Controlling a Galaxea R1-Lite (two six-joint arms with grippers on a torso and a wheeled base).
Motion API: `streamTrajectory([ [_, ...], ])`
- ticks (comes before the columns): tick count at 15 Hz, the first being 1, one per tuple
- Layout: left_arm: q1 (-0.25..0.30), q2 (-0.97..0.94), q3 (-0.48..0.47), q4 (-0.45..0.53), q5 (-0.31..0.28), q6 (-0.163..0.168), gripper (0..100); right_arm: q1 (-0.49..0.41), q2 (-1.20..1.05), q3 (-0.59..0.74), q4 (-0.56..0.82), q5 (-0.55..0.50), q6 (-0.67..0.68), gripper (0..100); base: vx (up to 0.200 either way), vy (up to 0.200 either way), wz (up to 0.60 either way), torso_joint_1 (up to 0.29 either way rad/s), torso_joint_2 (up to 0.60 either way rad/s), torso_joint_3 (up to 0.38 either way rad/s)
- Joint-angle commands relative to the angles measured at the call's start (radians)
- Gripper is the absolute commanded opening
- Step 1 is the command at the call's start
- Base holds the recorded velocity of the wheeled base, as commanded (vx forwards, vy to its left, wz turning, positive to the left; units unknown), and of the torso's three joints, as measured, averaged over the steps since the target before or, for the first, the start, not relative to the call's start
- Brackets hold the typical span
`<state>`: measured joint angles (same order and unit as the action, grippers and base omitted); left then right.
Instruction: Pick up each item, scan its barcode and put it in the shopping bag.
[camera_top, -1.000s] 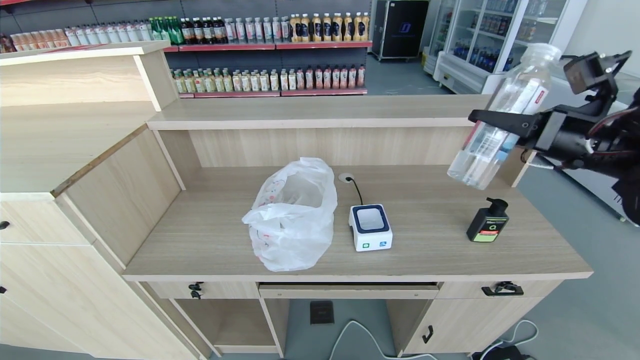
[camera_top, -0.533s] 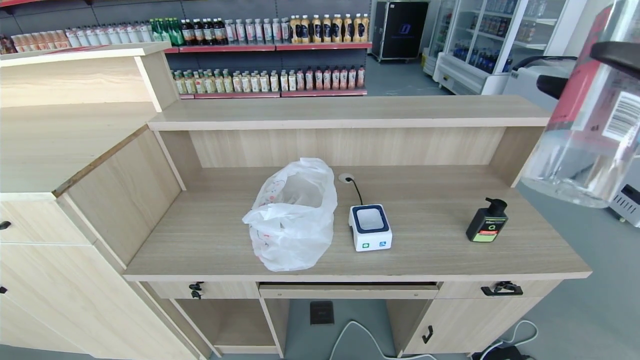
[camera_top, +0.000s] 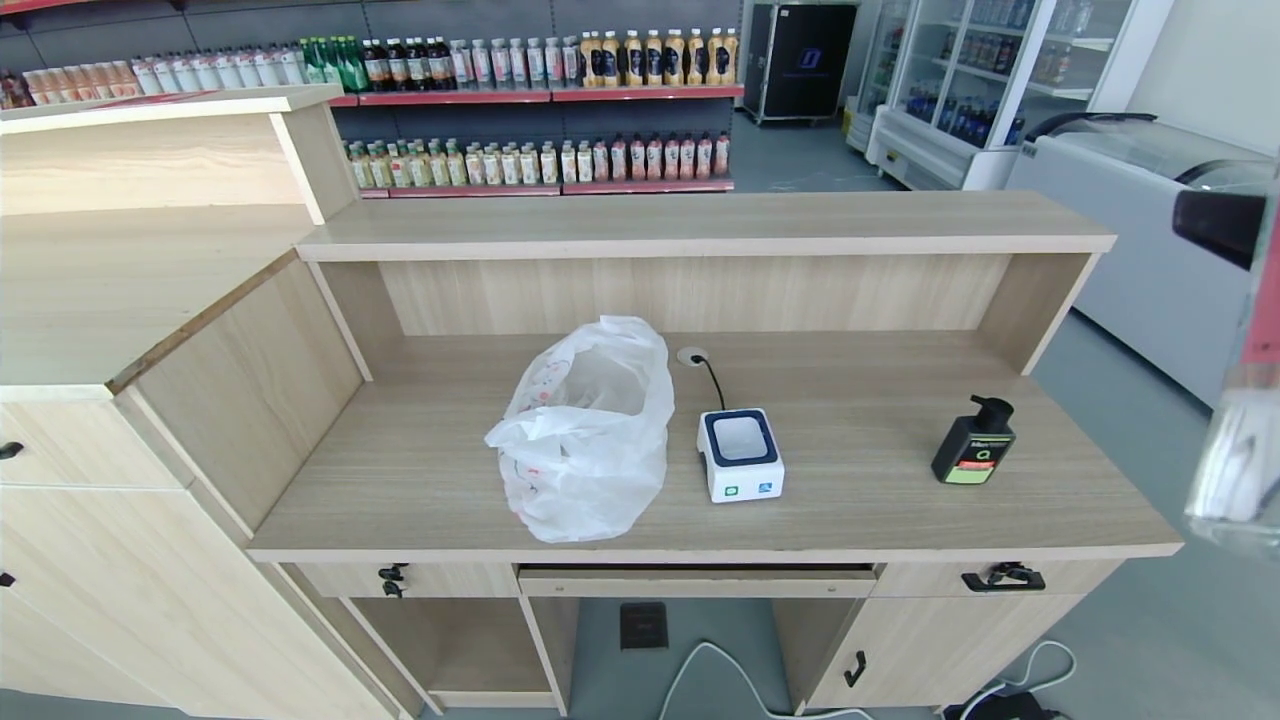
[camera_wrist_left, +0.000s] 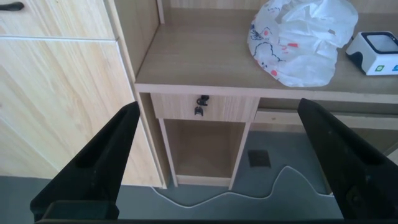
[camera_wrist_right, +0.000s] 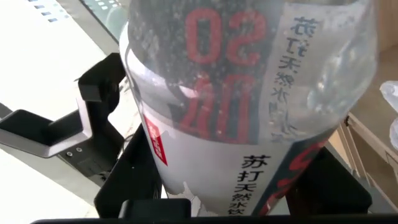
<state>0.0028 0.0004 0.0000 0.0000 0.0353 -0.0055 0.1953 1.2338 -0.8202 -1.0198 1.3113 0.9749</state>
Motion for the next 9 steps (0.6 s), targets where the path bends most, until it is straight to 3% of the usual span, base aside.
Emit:
streamTrajectory([
  [1,0.000,0.000,0.000,0.000,0.000,-0.001,100,0.030,-0.013,0.007,0.000,0.000,-0.001,0,0.000,0.000,0.00,0.000,0.00,0.000],
  [9,0.000,0.000,0.000,0.000,0.000,-0.001,100,0.085,-0.062,0.073,-0.002,0.000,-0.002,0,0.000,0.000,0.00,0.000,0.00,0.000],
])
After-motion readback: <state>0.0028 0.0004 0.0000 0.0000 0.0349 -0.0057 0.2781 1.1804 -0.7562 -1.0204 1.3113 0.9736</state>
